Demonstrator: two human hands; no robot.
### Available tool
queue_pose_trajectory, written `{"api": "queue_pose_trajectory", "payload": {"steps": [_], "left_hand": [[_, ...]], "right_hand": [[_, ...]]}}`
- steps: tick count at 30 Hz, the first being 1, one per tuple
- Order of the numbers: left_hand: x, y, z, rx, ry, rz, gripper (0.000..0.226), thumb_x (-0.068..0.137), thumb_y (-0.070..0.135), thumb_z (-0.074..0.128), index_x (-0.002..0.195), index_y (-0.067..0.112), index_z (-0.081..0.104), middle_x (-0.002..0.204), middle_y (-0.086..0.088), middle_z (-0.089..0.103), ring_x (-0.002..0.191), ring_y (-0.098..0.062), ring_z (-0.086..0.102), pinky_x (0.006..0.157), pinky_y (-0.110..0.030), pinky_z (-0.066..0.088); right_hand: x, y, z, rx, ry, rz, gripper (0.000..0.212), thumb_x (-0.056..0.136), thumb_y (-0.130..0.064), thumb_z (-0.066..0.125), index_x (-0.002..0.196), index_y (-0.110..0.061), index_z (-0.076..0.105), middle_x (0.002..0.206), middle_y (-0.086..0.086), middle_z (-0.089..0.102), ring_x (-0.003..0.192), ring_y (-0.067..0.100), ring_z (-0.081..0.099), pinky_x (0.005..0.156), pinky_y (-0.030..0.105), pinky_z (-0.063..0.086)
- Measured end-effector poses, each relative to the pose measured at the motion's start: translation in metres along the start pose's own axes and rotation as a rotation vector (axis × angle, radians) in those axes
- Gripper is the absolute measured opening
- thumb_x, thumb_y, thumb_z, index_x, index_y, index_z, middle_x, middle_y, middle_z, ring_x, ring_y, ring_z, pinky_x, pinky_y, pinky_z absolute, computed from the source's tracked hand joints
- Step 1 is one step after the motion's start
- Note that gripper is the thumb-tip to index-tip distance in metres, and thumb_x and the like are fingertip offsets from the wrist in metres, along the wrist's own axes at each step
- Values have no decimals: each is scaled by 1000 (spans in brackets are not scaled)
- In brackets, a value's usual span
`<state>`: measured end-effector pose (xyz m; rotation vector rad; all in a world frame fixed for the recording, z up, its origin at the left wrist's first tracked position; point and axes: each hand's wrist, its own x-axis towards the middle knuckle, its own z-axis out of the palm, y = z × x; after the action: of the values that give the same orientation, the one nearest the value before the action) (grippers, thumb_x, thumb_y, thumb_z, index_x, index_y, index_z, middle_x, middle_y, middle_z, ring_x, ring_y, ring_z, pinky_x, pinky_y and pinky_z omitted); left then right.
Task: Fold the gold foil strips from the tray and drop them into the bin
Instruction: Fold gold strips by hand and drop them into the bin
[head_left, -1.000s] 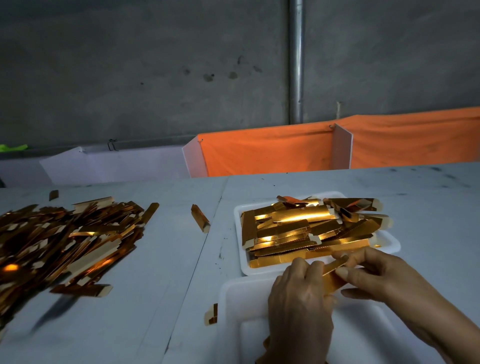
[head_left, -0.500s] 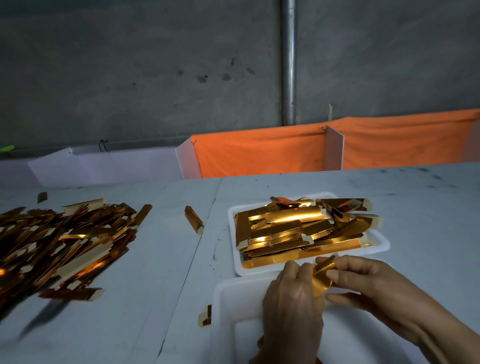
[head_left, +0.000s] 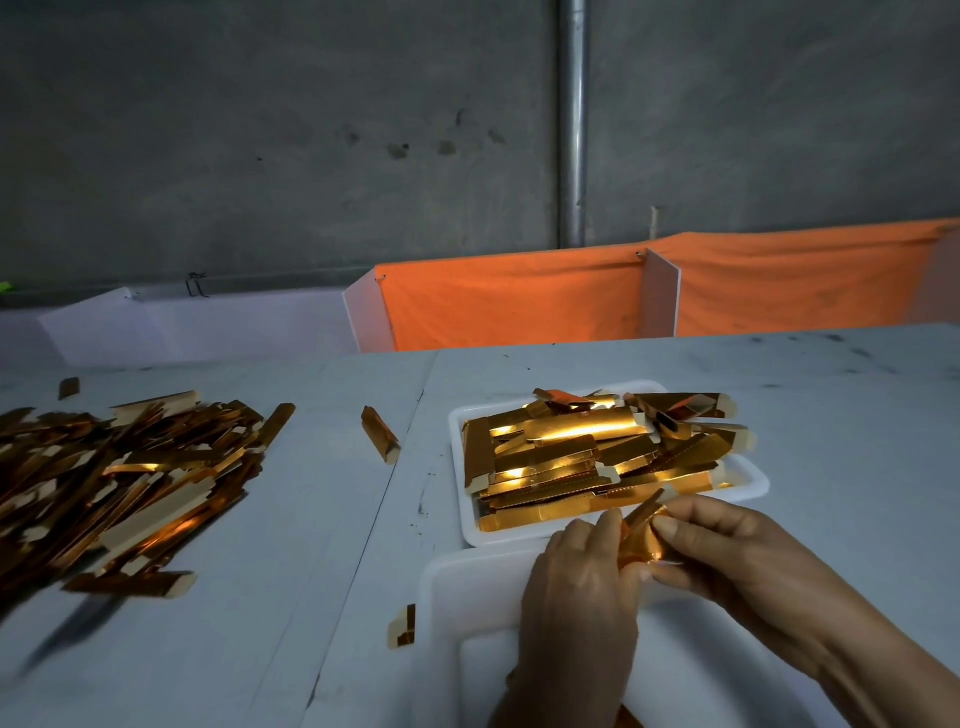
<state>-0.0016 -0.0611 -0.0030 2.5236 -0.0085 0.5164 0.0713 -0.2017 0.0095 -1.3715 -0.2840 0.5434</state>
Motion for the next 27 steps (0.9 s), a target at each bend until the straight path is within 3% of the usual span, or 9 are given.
{"api": "queue_pose_trajectory", "payload": {"steps": [6, 9, 10, 12, 15, 20, 27], "left_hand": [[4, -5, 4, 47, -51, -32, 51, 98, 38, 41, 147, 25, 29, 140, 6, 47, 125, -9, 45, 99, -18, 37], [1, -6, 1, 132, 16, 110, 48, 84, 33, 68, 127, 16, 58, 113, 2, 67, 100, -11, 64, 78, -17, 50], [-1, -4, -1, 129, 53, 140, 49, 81, 36, 70, 125, 15, 61, 111, 2, 68, 99, -12, 64, 77, -18, 50], [-4, 0, 0, 52, 33, 133, 56, 90, 45, 56, 139, 19, 46, 130, 3, 57, 117, -14, 53, 91, -21, 42], [-2, -3, 2, 64, -23, 121, 53, 96, 43, 47, 143, 22, 38, 137, 2, 50, 123, -13, 45, 95, -23, 37], [1, -4, 5, 166, -161, 68, 54, 96, 40, 48, 144, 23, 29, 140, 4, 45, 126, -14, 41, 102, -27, 30], [2, -4, 7, 178, -196, 70, 43, 98, 30, 47, 138, 19, 36, 132, 1, 51, 115, -14, 49, 94, -24, 37]], "right_hand": [[0, -1, -2, -43, -7, 1, 20, 77, -19, 63, 84, -5, 75, 97, 20, 72, 89, 23, 71, 69, 22, 57], [-1, -3, -5, -66, -51, 35, 22, 74, -19, 67, 87, -3, 74, 97, 20, 71, 87, 23, 70, 71, 25, 57], [-2, -4, -7, -65, -77, 60, 24, 73, -18, 68, 88, -1, 73, 96, 21, 70, 86, 24, 69, 72, 26, 57], [-1, -4, -11, -35, -118, 123, 32, 73, -14, 70, 96, 6, 69, 99, 28, 68, 88, 30, 68, 75, 32, 59], [1, -1, -13, 85, -136, 198, 31, 76, -5, 67, 102, 12, 66, 108, 35, 63, 98, 38, 65, 84, 41, 58], [2, 0, -10, 40, -58, 197, 18, 75, -9, 67, 87, 3, 74, 98, 27, 69, 82, 26, 70, 62, 25, 58], [-1, -1, -5, -16, -89, 207, 15, 74, -5, 70, 87, -1, 76, 101, 22, 72, 89, 25, 72, 63, 23, 56]]}}
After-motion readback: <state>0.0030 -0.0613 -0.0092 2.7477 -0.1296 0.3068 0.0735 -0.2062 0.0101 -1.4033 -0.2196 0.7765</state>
